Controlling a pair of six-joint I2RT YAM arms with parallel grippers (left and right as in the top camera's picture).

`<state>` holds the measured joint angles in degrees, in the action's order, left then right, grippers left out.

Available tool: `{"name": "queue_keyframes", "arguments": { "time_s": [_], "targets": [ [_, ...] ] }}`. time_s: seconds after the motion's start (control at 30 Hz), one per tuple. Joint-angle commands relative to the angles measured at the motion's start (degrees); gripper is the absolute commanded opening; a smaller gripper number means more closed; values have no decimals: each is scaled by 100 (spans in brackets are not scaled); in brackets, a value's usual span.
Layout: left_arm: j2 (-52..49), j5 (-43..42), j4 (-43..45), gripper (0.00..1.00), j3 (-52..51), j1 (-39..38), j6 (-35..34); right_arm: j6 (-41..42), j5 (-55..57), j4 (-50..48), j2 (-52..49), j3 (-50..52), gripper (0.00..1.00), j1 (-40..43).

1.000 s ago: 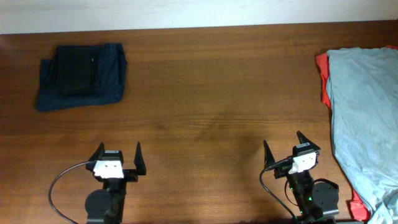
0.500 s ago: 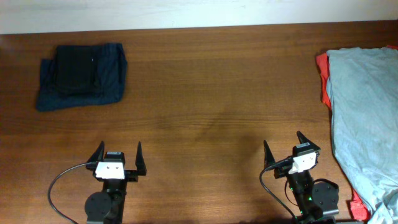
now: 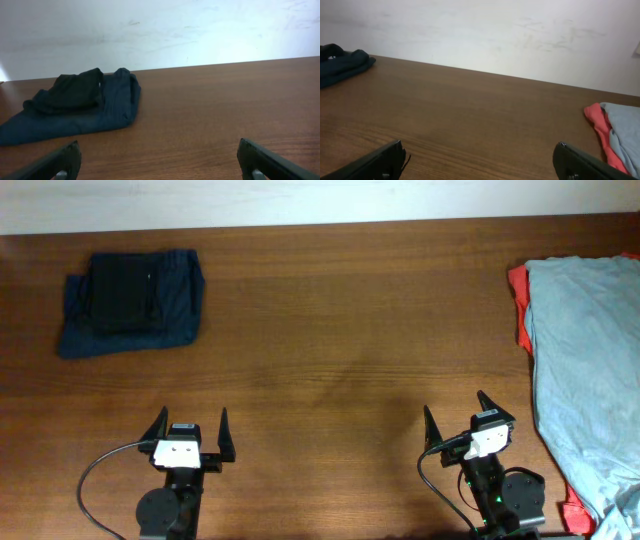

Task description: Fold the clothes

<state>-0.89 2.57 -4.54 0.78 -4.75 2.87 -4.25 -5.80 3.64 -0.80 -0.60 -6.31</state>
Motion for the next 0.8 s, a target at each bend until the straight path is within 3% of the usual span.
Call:
{"name": "queue_keyframes", "arguments": {
  "time_s": [0.0,0.47,0.77],
  "targets": [
    [59,-37,-9,99,-26,-24,109,68,50,28,59,28,99,39],
    [59,-37,-9,99,-26,-24,109,68,50,28,59,28,99,59],
    [59,-37,-9,99,-26,-24,109,68,50,28,59,28,99,579]
  ]
}}
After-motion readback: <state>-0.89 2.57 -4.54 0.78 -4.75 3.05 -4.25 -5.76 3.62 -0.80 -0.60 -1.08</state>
